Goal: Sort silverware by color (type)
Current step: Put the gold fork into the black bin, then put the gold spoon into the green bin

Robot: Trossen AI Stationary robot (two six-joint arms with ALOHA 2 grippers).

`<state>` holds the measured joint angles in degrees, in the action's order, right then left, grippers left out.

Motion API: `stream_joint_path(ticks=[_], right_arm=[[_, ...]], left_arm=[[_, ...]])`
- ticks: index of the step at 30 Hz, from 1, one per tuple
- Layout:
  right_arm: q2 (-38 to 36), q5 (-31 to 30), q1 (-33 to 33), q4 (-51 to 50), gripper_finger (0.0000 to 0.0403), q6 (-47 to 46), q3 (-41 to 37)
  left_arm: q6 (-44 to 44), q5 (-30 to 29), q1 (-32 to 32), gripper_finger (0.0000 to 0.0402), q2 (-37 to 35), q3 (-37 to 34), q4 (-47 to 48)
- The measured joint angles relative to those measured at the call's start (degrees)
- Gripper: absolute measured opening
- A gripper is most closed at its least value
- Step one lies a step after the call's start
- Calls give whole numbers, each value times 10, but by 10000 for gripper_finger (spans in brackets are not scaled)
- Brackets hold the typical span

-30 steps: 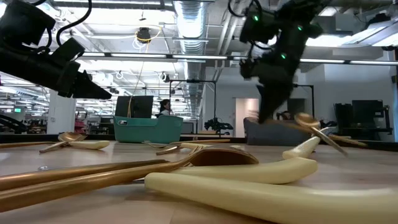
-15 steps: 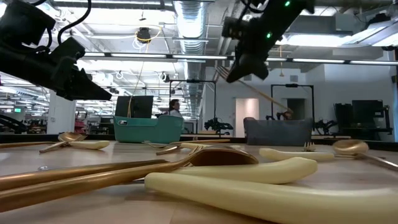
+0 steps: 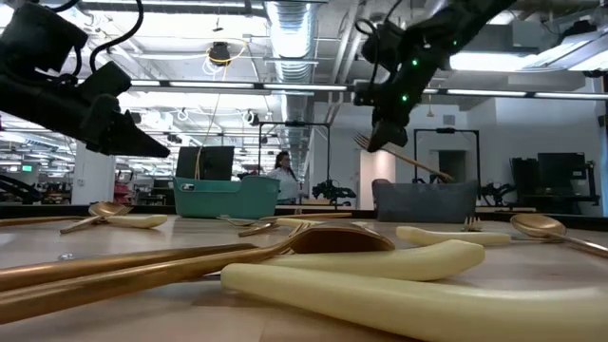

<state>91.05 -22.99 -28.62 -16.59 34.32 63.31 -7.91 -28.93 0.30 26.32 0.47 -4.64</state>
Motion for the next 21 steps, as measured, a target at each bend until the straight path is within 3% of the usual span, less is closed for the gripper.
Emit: stream_joint_path(ticks=[4,12,21], right_arm=[[0,76,-45,2,40,-34,0],[0,67,-57,5,75,-55,-1],[0,63,-73,7,105,-101,-13]], left_arm=[[-19,-5,0,87,19,0,0],[-16,-35,0,87,45,0,-2],[111,-46,0,87,46,0,-113]])
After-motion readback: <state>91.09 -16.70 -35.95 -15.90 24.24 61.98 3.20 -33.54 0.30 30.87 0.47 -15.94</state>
